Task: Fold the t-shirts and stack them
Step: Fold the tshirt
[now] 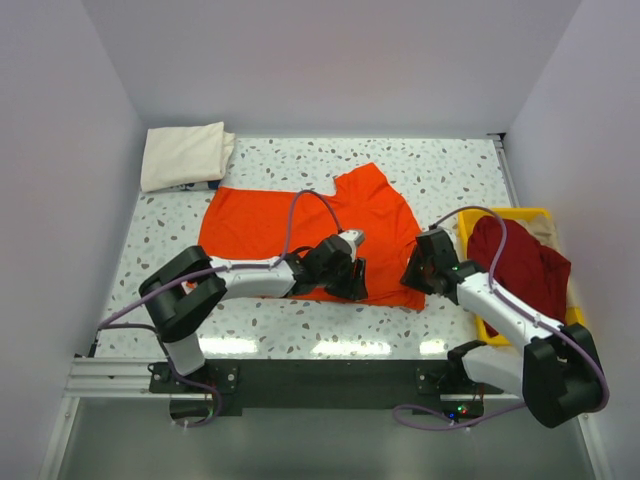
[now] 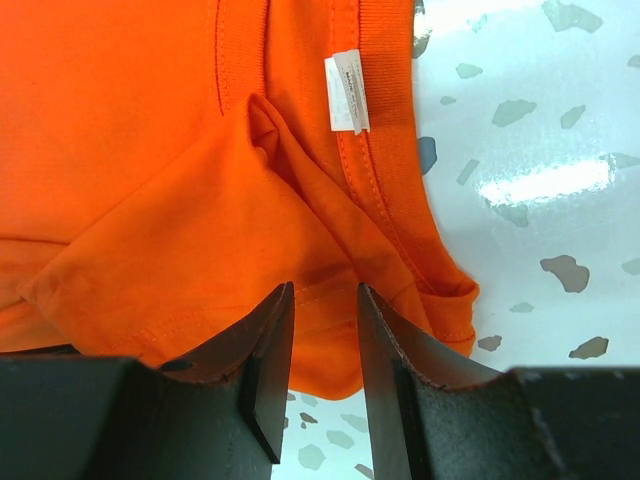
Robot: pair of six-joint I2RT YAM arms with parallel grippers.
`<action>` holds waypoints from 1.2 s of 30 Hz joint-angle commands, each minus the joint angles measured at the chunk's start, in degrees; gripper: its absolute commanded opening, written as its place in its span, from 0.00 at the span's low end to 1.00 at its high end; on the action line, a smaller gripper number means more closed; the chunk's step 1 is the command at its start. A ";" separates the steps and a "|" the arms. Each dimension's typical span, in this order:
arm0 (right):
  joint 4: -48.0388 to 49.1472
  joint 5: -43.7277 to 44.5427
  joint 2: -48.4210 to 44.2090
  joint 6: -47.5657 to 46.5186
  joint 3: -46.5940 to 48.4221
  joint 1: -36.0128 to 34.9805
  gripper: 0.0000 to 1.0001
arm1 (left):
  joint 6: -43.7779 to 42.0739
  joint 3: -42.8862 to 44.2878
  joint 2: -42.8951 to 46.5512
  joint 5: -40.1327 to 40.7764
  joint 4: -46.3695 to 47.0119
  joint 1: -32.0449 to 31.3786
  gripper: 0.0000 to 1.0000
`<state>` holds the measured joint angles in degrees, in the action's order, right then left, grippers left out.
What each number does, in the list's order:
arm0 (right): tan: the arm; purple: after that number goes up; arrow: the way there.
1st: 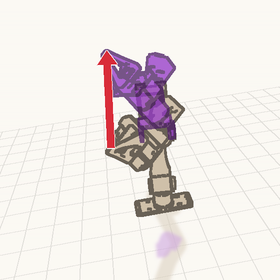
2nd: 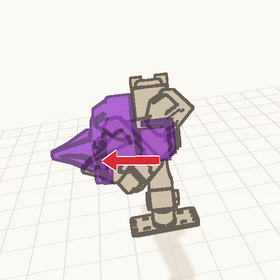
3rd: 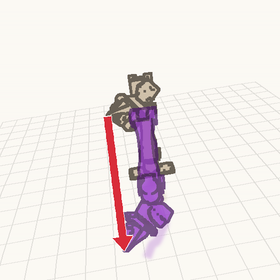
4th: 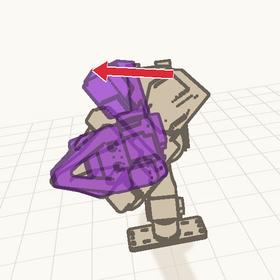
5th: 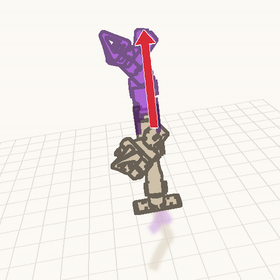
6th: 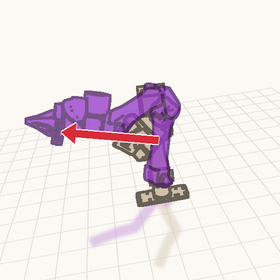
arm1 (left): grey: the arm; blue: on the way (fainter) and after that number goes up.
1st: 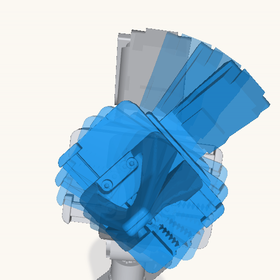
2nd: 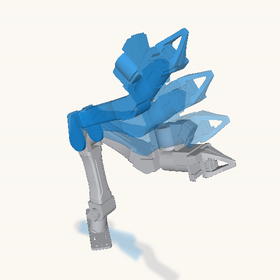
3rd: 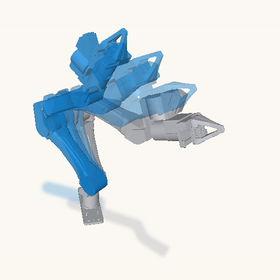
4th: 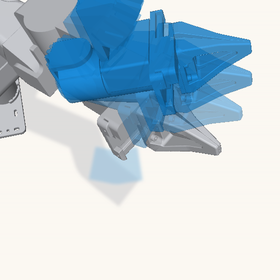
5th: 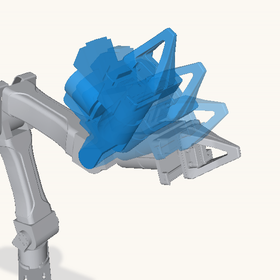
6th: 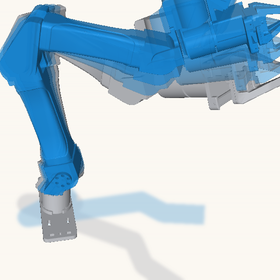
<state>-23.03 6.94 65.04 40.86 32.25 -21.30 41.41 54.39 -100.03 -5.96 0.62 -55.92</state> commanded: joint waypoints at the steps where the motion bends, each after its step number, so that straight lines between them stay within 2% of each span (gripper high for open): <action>1: -0.26 1.76 -1.67 -1.13 -0.52 0.38 0.36 | 0.52 3.09 -0.69 -0.63 2.72 -0.42 0.54; 4: -0.61 2.02 -2.19 -1.75 -0.43 0.38 0.36 | 0.60 3.79 -0.96 0.24 2.37 -0.42 0.45; 10: -0.97 1.32 -2.46 -2.45 -0.43 0.38 0.36 | 0.52 5.37 -2.45 1.12 1.49 -0.33 0.33; 14: -1.14 1.32 -2.46 -2.72 -0.52 0.38 0.38 | 0.43 5.99 -2.89 1.47 0.96 -0.33 0.20; 25: -0.71 1.76 -1.75 -2.63 -1.05 0.47 0.38 | 0.08 6.25 -2.63 2.53 -0.01 -0.24 0.07; 28: 0.35 0.80 -0.70 -2.11 -1.05 0.47 0.35 | 0.08 6.25 -2.63 2.62 -0.09 -0.33 0.04; 32: 1.23 -0.43 0.53 -1.75 -0.09 0.47 0.25 | -0.10 6.08 -2.01 2.79 -0.10 -0.33 0.00; 36: 1.32 -0.70 0.97 -1.84 0.88 0.38 0.16 | -0.10 5.81 -1.57 2.97 -0.27 0.02 0.00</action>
<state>-23.14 6.70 65.65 38.81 31.51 -21.02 41.39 58.61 -102.87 -4.01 -0.47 -56.01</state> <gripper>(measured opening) 0.174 0.015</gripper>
